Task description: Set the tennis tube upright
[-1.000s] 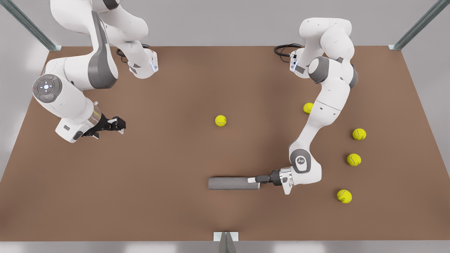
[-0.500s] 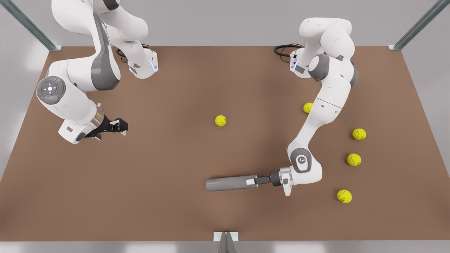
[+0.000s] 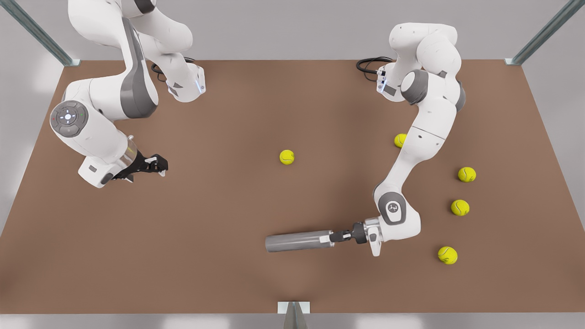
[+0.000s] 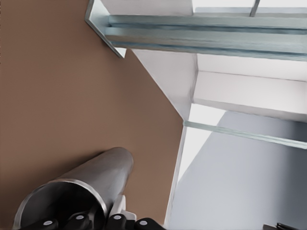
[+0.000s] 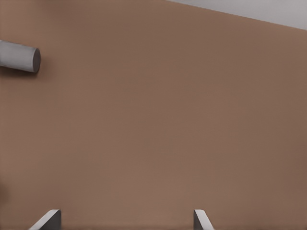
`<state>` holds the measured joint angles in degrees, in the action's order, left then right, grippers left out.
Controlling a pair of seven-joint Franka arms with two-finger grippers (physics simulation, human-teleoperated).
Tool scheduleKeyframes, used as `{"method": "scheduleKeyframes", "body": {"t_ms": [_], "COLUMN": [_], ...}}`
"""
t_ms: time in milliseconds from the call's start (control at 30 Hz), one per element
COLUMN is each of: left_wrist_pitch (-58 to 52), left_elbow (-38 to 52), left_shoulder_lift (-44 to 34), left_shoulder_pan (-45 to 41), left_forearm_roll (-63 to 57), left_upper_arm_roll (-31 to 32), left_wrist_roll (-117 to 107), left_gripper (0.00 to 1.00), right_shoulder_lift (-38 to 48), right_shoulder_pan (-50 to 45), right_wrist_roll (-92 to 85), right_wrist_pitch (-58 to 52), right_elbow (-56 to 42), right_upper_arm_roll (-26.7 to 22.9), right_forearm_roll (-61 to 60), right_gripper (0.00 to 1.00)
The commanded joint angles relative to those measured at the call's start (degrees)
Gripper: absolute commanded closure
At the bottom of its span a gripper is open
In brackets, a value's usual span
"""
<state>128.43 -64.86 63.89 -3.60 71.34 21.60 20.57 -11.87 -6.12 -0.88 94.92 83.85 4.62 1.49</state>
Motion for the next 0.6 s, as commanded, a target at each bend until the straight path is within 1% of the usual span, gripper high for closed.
{"method": "scheduleKeyframes", "body": {"t_ms": [0, 200, 333, 533, 567], "left_wrist_pitch": [0.3, 1.0, 0.4, -4.9, -5.8], "left_elbow": [0.0, -0.4, -0.9, -2.3, -3.5], "left_shoulder_lift": [0.0, -0.3, -2.0, -4.2, -5.7], "left_shoulder_pan": [0.0, 0.2, 1.1, 4.2, 4.8], "left_forearm_roll": [0.0, 0.1, -0.1, -0.9, -1.0], "left_upper_arm_roll": [0.0, 0.3, 0.2, 0.0, -0.2], "left_wrist_roll": [0.0, -1.7, -4.7, -6.4, -7.7], "left_gripper": [0.79, 0.79, 0.79, 0.79, 0.79], "right_shoulder_lift": [0.0, 0.0, 0.0, -0.1, -0.1], "right_shoulder_pan": [0.0, 0.1, 0.1, 0.0, 0.0], "right_wrist_roll": [0.1, 0.1, 0.1, 1.3, 1.3], "right_wrist_pitch": [0.0, 0.0, 0.1, 0.2, 0.2], "right_elbow": [0.0, 0.3, 0.3, 0.3, 0.3], "right_upper_arm_roll": [0.0, 0.3, 0.3, 0.4, 0.4], "right_forearm_roll": [0.0, -0.1, -0.1, 0.0, 0.0], "right_gripper": [0.0, 0.0, 0.0, 0.0, 0.0]}}
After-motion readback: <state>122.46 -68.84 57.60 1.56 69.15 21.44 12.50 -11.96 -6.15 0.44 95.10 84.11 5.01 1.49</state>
